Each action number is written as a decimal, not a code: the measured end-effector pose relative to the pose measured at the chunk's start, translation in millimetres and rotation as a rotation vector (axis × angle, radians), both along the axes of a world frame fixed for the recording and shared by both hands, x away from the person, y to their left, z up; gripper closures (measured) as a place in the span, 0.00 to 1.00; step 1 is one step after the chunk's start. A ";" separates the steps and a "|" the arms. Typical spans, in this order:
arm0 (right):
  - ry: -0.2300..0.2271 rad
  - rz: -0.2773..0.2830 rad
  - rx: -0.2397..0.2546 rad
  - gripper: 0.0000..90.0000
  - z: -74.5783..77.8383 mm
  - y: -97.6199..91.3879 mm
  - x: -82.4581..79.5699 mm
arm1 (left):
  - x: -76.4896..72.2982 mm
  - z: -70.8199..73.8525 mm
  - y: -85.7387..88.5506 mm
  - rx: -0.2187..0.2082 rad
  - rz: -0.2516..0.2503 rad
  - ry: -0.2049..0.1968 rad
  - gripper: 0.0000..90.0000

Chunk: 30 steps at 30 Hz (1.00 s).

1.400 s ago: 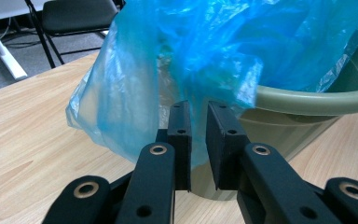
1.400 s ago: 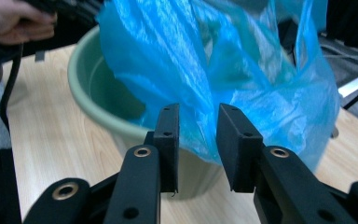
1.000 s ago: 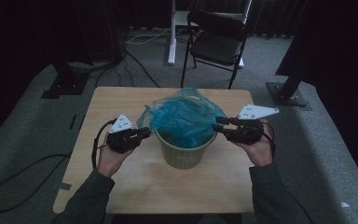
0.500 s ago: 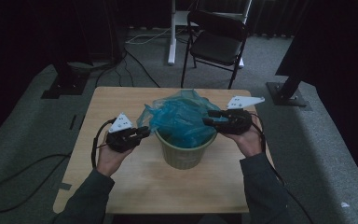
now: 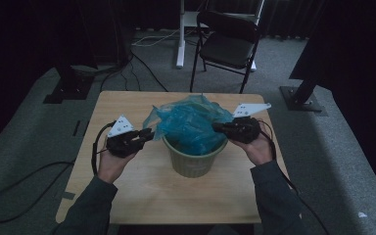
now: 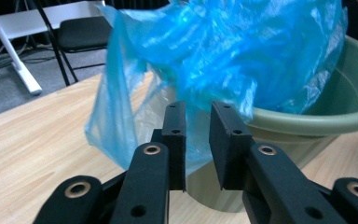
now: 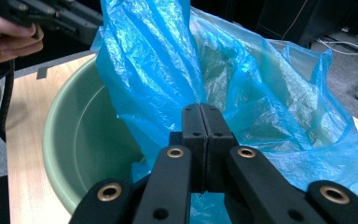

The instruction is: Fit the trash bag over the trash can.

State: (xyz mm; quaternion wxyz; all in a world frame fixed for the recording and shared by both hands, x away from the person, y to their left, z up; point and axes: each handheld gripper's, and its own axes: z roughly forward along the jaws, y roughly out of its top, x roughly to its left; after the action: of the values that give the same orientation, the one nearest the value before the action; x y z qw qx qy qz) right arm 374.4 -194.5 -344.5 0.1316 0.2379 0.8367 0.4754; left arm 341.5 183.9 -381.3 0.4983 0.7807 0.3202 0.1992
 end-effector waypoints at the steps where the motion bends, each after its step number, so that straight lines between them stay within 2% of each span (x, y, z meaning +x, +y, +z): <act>1: -0.003 0.003 0.000 1.00 0.3 0.0 -0.8 | 0.5 1.3 0.7 -0.001 0.004 -0.002 0.82; 7: -0.013 0.006 0.007 0.99 0.9 -0.1 -2.7 | 6.1 7.4 1.9 0.001 0.036 -0.023 0.77; 13: -0.020 0.011 0.002 0.99 1.1 0.2 -4.0 | 21.8 17.5 0.6 0.006 0.091 -0.042 0.73; 20: -0.021 0.016 0.001 0.99 1.2 0.4 -5.1 | 33.3 17.3 -3.1 0.010 0.120 -0.034 0.68; 22: -0.023 0.023 -0.003 0.99 0.8 1.3 -6.7 | 40.4 14.5 -5.5 0.009 0.141 -0.016 0.68; 24: -0.023 0.029 -0.003 0.99 1.0 1.2 -7.4 | 43.9 12.5 -7.6 0.019 0.151 -0.001 0.72; 26: -0.022 0.031 -0.002 0.99 1.5 0.8 -8.7 | 45.3 10.7 -9.9 0.037 0.149 0.010 0.82; 30: -0.026 0.041 -0.010 0.99 1.8 0.9 -12.3 | 41.4 10.4 -11.6 0.034 0.136 0.006 0.97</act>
State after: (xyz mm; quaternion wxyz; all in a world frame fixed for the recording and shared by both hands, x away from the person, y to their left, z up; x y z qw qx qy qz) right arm 362.2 -193.6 -342.7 0.1339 0.2140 0.8419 0.4770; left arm 382.8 172.3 -370.9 0.4694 0.7659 0.3709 0.2355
